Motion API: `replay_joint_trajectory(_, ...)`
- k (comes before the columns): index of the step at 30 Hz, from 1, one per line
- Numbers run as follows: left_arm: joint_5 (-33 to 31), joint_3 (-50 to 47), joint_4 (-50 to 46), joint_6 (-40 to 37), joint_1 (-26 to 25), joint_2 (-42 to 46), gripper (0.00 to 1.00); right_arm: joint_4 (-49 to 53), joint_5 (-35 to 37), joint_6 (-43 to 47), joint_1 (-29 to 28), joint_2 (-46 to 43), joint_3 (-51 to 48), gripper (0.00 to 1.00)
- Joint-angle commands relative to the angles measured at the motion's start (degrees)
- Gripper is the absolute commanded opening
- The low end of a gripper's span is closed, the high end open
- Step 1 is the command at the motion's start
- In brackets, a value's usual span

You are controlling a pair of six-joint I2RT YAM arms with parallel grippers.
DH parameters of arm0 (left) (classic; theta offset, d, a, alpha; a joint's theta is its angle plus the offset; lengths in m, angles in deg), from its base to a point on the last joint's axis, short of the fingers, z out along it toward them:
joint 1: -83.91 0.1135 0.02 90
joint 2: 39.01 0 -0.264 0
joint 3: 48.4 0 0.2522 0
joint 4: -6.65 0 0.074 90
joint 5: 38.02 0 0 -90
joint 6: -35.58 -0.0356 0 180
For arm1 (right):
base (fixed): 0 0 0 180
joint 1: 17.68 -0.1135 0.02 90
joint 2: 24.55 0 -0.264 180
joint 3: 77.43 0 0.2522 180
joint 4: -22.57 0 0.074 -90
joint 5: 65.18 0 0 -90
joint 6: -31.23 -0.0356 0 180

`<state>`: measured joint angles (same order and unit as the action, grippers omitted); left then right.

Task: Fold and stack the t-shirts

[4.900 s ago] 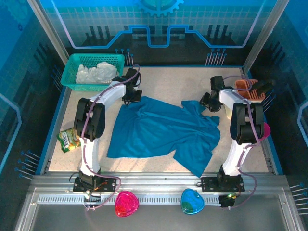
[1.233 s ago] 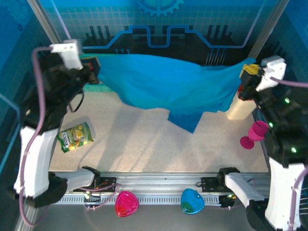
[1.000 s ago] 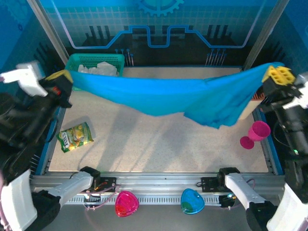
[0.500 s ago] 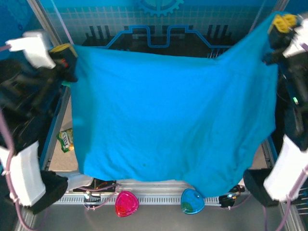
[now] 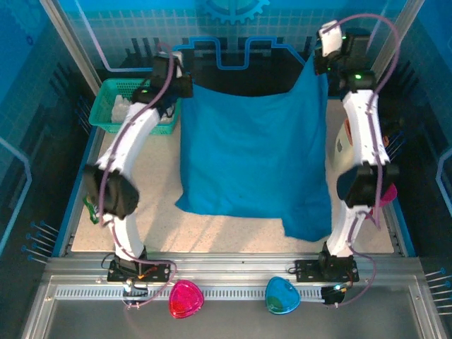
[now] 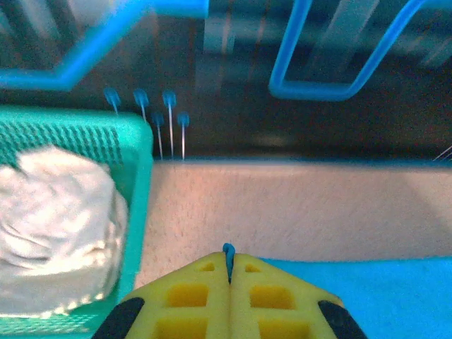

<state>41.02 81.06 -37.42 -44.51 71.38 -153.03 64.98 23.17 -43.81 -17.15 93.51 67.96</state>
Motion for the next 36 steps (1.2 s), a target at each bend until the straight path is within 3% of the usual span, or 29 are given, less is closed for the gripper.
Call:
replay_joint_trajectory(1,2.87,10.10,1.42,3.20,1.17,-14.37,0.00,-0.60,3.45,-2.29,-0.86,13.13,8.30,0.00)
replay_joint_trajectory(5,3.20,31.86,-3.72,4.59,2.20,-33.74,0.00,-0.73,10.38,-2.39,-2.67,28.25,20.72,0.00)
replay_joint_trajectory(8,1.91,38.76,-3.29,4.73,2.76,-39.67,0.00,-5.64,14.17,-3.03,-3.48,32.07,20.44,0.00)
replay_joint_trajectory(12,2.73,31.81,1.94,6.12,4.24,-37.15,0.00,-13.08,18.51,-5.18,-3.22,30.53,13.60,0.00)
replay_joint_trajectory(19,5.87,23.38,4.46,4.99,5.42,-33.05,0.00,-16.44,20.27,-8.48,-1.95,23.80,3.41,0.00)
replay_joint_trajectory(36,8.98,9.93,8.06,3.73,5.86,-23.88,0.00,-24.36,19.67,-13.19,0.09,1.47,-28.90,0.00)
